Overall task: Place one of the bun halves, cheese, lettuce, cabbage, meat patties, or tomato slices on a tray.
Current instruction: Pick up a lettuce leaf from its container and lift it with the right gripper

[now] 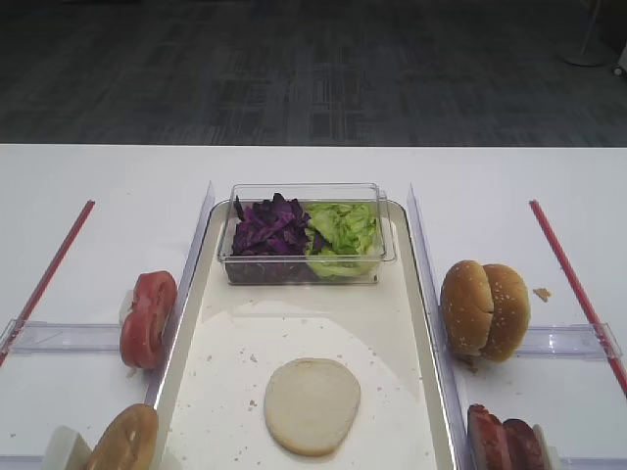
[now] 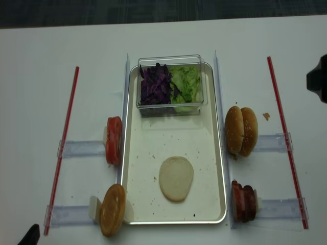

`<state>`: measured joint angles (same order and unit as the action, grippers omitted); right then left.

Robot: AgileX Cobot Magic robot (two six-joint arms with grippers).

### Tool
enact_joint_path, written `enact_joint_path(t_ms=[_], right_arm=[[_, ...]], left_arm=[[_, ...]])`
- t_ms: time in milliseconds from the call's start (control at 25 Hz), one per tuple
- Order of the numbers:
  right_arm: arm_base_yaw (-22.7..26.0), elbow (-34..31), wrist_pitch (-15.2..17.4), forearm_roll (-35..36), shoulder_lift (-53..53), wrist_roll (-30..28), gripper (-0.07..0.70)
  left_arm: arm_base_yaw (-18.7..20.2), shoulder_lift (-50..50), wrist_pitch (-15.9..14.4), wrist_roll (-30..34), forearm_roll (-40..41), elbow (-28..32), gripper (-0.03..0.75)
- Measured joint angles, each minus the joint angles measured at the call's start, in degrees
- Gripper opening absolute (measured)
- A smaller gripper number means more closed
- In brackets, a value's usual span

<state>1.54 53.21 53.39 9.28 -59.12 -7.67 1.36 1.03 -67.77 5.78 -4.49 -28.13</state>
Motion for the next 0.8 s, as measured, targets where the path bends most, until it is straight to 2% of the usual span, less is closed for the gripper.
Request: enact_joint_path(t_ms=[520, 800], right_arm=[[0.0, 18.2, 0.0, 3.4, -27.0, -3.6, 0.627], [0.0, 24.1, 0.5, 3.6, -37.3, -4.2, 0.627]], left_arm=[[0.0, 0.0, 0.0, 0.0, 0.0, 0.0, 0.554], [0.0, 0.0, 0.0, 0.0, 0.0, 0.0, 0.554]])
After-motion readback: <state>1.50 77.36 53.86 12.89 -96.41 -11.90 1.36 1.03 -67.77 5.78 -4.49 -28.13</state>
